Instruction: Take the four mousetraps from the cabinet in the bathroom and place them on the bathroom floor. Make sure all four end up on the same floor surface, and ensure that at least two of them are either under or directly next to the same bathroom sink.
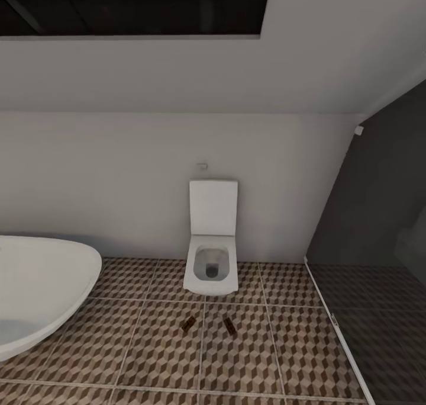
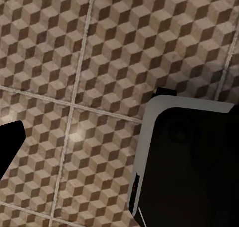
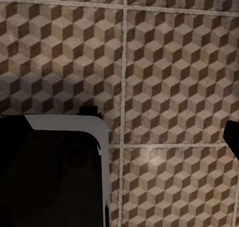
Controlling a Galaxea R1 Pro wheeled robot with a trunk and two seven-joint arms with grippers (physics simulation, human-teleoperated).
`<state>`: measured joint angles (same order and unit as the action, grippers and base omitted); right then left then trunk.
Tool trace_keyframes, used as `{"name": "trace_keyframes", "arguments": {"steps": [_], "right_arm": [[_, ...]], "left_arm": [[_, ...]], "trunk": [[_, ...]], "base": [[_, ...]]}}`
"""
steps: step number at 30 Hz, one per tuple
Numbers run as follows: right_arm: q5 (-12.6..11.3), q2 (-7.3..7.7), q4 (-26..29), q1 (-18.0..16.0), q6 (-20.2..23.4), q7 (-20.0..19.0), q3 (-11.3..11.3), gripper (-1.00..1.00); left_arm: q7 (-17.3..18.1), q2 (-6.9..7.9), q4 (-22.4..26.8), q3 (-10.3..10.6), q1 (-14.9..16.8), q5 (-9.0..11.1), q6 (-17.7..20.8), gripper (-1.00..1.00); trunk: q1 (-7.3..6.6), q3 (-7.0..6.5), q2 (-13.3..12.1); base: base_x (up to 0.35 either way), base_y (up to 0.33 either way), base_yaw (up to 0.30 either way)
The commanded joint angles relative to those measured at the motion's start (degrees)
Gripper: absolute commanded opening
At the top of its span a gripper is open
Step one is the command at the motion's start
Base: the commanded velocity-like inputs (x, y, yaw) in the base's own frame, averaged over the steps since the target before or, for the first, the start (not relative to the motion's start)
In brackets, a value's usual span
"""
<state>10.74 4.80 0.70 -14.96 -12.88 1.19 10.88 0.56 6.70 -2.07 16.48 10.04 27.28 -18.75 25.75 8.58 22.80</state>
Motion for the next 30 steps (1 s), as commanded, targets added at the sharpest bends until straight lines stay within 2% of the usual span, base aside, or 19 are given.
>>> {"name": "trace_keyframes", "arguments": {"steps": [1, 30], "right_arm": [[0.6, 0.01, -0.08, -0.06, -0.21, 0.12, 0.46, 1.0], [0.6, 0.04, -0.08, -0.07, -0.21, 0.12, 0.46, 1.0]], "left_arm": [[0.06, -0.02, -0.21, 0.48, 0.09, 0.39, -0.34, 1.0], [0.05, -0.02, -0.21, 0.48, 0.08, 0.38, -0.32, 1.0]], "trunk": [[0.03, 0.11, 0.11], [0.03, 0.11, 0.11]], "base": [[0.0, 0.0, 0.0], [0.0, 0.0, 0.0]]}}
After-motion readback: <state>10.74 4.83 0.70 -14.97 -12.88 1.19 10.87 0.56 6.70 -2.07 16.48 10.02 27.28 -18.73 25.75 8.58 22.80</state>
